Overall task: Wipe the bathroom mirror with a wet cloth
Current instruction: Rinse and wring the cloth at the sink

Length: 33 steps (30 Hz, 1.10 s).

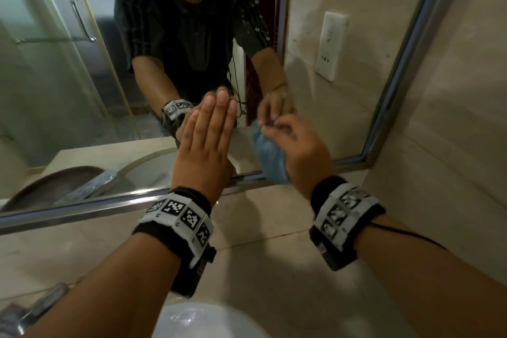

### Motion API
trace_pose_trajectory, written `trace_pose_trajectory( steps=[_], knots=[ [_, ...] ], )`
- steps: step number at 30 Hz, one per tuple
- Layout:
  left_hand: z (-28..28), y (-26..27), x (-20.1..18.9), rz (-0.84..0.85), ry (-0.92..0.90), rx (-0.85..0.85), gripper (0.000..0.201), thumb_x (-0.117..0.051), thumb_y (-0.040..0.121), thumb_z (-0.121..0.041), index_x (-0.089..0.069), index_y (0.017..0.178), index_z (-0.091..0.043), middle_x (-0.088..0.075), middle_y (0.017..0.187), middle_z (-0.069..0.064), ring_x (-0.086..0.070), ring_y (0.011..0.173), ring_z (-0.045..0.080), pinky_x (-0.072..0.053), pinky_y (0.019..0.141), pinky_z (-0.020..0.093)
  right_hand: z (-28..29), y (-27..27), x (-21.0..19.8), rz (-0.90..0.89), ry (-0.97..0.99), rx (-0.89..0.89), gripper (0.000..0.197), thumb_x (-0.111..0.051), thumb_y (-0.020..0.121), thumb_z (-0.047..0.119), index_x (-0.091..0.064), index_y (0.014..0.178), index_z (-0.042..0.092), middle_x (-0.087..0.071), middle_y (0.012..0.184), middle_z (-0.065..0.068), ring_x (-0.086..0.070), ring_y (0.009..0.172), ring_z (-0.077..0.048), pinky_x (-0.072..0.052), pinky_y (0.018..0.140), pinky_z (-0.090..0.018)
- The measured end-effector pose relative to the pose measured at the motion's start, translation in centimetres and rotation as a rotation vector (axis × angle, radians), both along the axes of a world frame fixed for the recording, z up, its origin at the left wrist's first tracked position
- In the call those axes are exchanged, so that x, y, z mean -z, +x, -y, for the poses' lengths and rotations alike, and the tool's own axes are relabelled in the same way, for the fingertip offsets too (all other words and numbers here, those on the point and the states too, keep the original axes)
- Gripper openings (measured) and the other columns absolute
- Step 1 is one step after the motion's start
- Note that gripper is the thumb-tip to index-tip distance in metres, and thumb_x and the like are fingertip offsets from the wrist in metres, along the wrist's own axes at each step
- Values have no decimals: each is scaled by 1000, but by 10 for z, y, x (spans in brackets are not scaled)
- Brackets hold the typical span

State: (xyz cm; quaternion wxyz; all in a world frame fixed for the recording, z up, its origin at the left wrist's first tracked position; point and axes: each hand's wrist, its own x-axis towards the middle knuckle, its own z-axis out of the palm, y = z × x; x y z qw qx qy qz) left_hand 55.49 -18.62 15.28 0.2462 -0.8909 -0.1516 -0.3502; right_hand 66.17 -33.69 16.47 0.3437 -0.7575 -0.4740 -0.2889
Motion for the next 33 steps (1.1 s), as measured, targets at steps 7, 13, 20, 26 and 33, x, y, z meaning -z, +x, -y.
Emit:
trace_pose_trajectory(
  steps=[7,13,20,26,33],
  knots=[
    [-3,-4,-3,-60,-12,24,115,-72,70,-38,6,148,-7,-2,155,13,-2,144,28,-4,118,38,1,-16,49,-37,-151,9,26,-44,75,6,-66,87,4,-56,85,-12,-51,71,-25,-39,58,-24],
    [22,-29,17,-147,-154,127,101,-77,66,-27,-21,149,-15,-17,155,16,-15,141,32,-14,114,48,45,-53,83,-403,-579,-98,25,-55,88,13,-63,110,19,-58,100,1,-56,91,-19,-44,73,-28],
    [41,-146,105,-464,-502,209,75,-76,66,-26,-48,135,-19,-51,136,8,-53,118,29,-43,96,42,52,-102,124,-627,-1017,-152,39,-55,89,27,-51,128,30,-49,126,4,-52,110,-17,-44,95,-35],
    [39,-235,159,-950,-898,-63,74,-53,89,-45,-12,149,-31,-10,158,-3,-16,143,18,-19,113,37,29,-165,147,-550,-1335,-297,59,-63,81,37,-41,136,36,-42,136,2,-46,119,-22,-41,99,-39],
    [50,-251,196,-1063,-1183,-168,72,-60,86,-43,-24,146,-27,-33,150,2,-39,131,26,-36,105,39,-9,-217,193,-433,-1581,-345,44,-57,85,38,-48,127,30,-47,125,-3,-50,112,-28,-45,91,-38]
  ],
)
